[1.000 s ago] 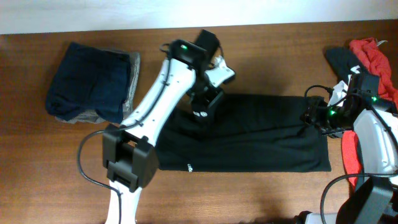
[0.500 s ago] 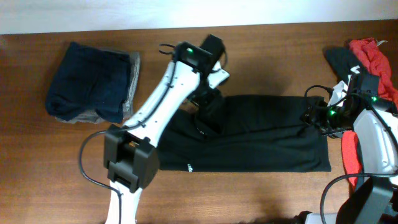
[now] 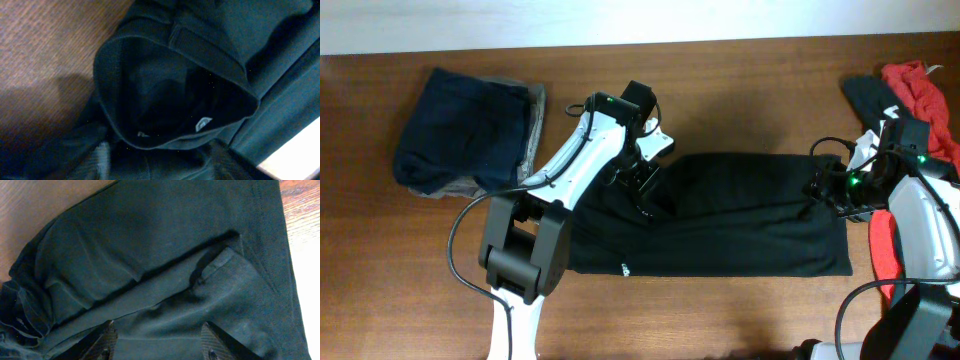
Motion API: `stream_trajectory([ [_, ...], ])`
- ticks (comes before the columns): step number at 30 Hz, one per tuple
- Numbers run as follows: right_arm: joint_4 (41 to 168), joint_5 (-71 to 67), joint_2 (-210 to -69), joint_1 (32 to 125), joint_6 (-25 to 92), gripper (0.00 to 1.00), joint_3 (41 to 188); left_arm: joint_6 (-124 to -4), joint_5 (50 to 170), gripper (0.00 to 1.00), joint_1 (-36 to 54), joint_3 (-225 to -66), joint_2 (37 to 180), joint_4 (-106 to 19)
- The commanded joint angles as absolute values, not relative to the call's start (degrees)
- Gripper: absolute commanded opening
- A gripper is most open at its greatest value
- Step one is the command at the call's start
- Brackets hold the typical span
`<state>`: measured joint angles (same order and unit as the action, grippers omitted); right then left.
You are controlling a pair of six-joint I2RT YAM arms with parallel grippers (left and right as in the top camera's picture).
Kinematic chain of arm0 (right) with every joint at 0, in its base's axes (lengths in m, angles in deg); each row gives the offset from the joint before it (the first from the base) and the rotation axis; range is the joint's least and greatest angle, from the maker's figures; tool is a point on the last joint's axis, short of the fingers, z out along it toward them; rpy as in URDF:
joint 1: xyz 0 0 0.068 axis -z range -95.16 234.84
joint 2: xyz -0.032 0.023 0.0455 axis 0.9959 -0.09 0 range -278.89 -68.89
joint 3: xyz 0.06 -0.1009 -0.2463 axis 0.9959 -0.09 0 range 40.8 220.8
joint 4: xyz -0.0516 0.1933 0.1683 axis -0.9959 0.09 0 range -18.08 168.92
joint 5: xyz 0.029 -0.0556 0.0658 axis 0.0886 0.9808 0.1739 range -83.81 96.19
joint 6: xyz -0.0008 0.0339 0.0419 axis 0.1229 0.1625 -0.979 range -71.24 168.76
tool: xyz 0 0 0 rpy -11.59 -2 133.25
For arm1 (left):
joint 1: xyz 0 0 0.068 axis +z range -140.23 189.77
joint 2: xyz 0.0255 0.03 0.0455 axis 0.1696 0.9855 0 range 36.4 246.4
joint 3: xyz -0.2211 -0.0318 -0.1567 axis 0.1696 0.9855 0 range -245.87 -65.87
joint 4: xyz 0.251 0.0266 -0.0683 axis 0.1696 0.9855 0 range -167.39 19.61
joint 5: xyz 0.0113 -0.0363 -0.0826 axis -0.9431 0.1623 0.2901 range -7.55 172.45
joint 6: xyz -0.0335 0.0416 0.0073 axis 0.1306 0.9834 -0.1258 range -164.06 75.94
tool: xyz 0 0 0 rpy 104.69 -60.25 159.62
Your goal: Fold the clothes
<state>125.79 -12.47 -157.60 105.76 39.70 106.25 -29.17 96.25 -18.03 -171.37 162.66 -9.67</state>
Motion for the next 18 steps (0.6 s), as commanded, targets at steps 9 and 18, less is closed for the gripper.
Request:
stream_trajectory([
  [9, 126.1, -11.8, -157.3, 105.5, 39.3, 0.59, 106.7, -26.6, 97.5, 0.45, -17.9, -170.9, 167.3, -9.5],
  [18, 126.1, -11.8, -157.3, 105.5, 39.3, 0.59, 106.7, -28.4, 97.5, 0.01, -17.9, -175.9, 167.4, -6.6],
])
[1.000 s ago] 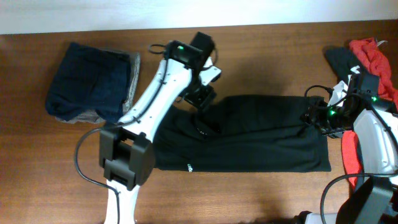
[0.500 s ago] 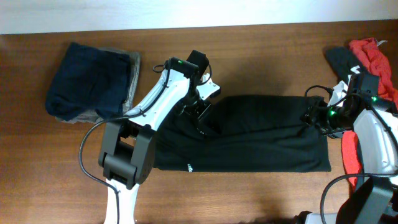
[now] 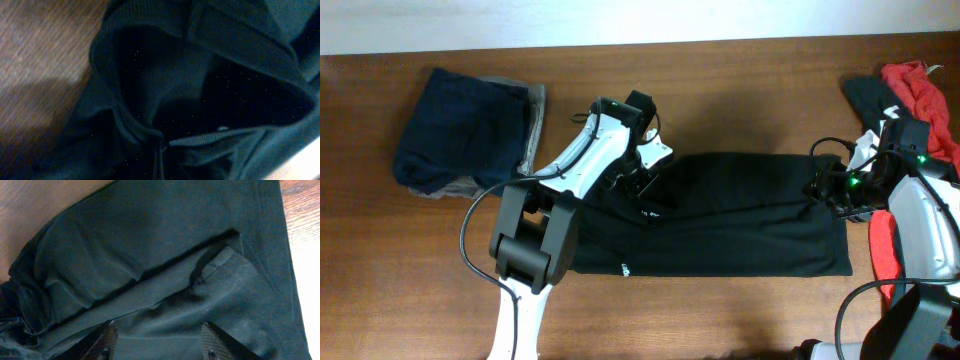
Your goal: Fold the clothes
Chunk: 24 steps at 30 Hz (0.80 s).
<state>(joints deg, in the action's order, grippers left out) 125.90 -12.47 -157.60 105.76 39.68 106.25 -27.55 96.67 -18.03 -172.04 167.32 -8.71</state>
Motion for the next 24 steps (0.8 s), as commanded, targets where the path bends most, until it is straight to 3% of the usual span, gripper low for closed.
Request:
stream_trajectory([
  [1, 126.1, -11.8, -157.3, 105.5, 39.3, 0.59, 106.7, -28.4, 97.0, 0.01, -17.9, -177.9, 167.4, -4.9],
  [10, 126.1, -11.8, -157.3, 105.5, 39.3, 0.59, 106.7, -28.3, 92.9, 0.01, -17.8, -195.9, 167.4, 8.3],
  [24, 125.1, -11.8, -157.3, 105.5, 39.3, 0.59, 106.7, -31.2, 90.1, 0.01, -17.9, -208.0, 166.4, 19.3],
])
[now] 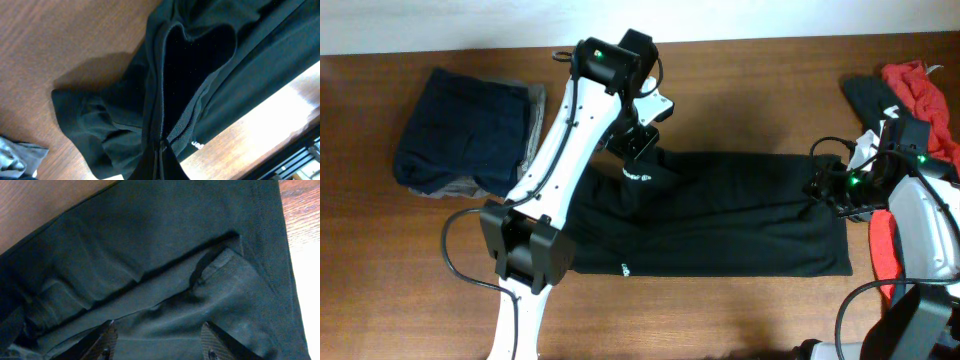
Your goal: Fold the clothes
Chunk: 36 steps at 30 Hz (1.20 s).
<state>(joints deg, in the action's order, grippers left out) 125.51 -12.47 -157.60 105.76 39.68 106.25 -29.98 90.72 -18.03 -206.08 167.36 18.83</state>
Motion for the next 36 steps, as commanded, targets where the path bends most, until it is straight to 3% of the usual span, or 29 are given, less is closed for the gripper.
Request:
stream_trajectory([
  [1, 124.8, -11.8, -157.3, 105.5, 39.3, 0.59, 106.7, -31.2, 89.8, 0.01, -17.9, -208.0, 166.3, 19.3],
  [8, 119.6, -11.5, -157.5, 106.8, 39.3, 0.67, 106.7, -31.8, 87.0, 0.01, -17.9, -207.9, 165.4, 19.3],
  [18, 105.6, -11.3, -167.9, 108.9, 39.5, 0.67, 107.0, -31.8, 84.6, 0.01, -16.3, -207.5, 163.3, 19.1],
  [26, 96.7, -1.6, -178.0, 108.8, 39.3, 0.67, 111.4, -31.8, 85.8, 0.01, -13.1, -207.5, 163.3, 17.2],
  [36, 85.6, -4.8, -184.5, 108.8, 38.8, 0.68, 111.8, -30.9, 85.8, 0.01, -11.8, -207.5, 163.3, 17.4],
])
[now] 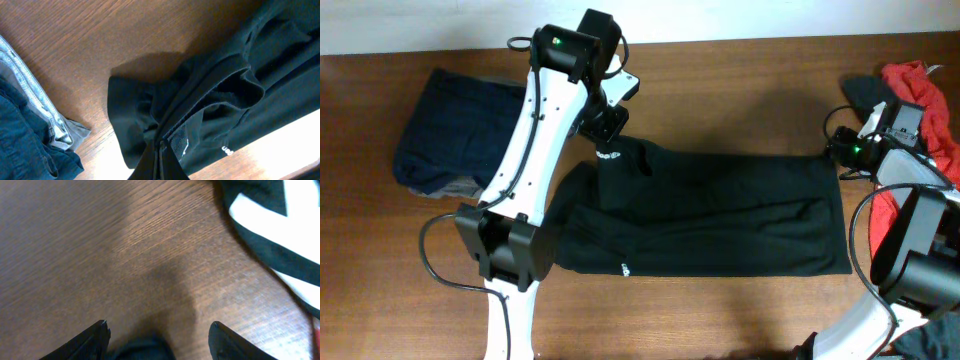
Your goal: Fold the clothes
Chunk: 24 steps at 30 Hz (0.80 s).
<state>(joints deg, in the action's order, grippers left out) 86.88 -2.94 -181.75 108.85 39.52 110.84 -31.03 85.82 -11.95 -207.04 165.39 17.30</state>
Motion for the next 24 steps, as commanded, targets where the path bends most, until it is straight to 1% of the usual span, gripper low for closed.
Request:
stream_trajectory([
  [1, 84.4, -7.6, -185.7, 108.8, 38.8, 0.68, 111.8, -30.9, 85.8, 0.01, -11.8, -207.5, 163.3, 17.3],
  [3, 83.7, -10.7, -186.6, 108.8, 38.9, 0.67, 111.8, -30.9, 85.8, 0.01, -11.8, -207.5, 163.3, 17.1],
  [6, 84.1, -11.1, -187.2, 108.4, 38.9, 0.61, 111.8, -30.9, 85.8, 0.01, -11.8, -207.5, 163.3, 16.7],
  [7, 84.4, -11.1, -187.3, 108.4, 38.9, 0.56, 111.8, -30.9, 85.8, 0.01, -11.8, -207.5, 163.3, 16.5],
  [9, 85.2, -11.0, -187.3, 108.4, 38.9, 0.45, 111.8, -30.9, 85.8, 0.01, -11.8, -207.5, 163.3, 16.4],
  [10, 86.0, -10.4, -187.3, 108.4, 38.9, 0.41, 111.8, -30.9, 85.8, 0.01, -11.8, -207.5, 163.3, 16.3],
  [12, 87.8, -8.2, -187.3, 108.4, 38.8, 0.39, 111.8, -30.9, 85.8, 0.01, -11.8, -207.5, 163.3, 16.1],
  [13, 89.0, -7.0, -187.3, 108.4, 38.5, 0.36, 111.8, -30.9, 85.8, 0.01, -11.8, -207.5, 163.3, 16.1],
  [16, 90.7, -3.2, -187.3, 108.4, 34.5, 0.3, 111.8, -30.6, 85.5, 0.01, -11.8, -207.5, 163.3, 16.1],
  [19, 90.9, -3.5, -187.1, 108.9, 34.5, 0.12, 112.2, -30.5, 84.3, 0.01, -11.8, -207.5, 163.3, 16.0],
  [20, 91.1, -4.6, -186.9, 109.1, 34.5, 0.04, 112.4, -30.5, 84.1, 0.01, -11.7, -207.5, 163.3, 16.0],
  [24, 92.4, -10.4, -184.0, 109.9, 34.6, 0.04, 113.2, -30.5, 84.1, 0.01, -11.6, -207.5, 163.3, 15.8],
])
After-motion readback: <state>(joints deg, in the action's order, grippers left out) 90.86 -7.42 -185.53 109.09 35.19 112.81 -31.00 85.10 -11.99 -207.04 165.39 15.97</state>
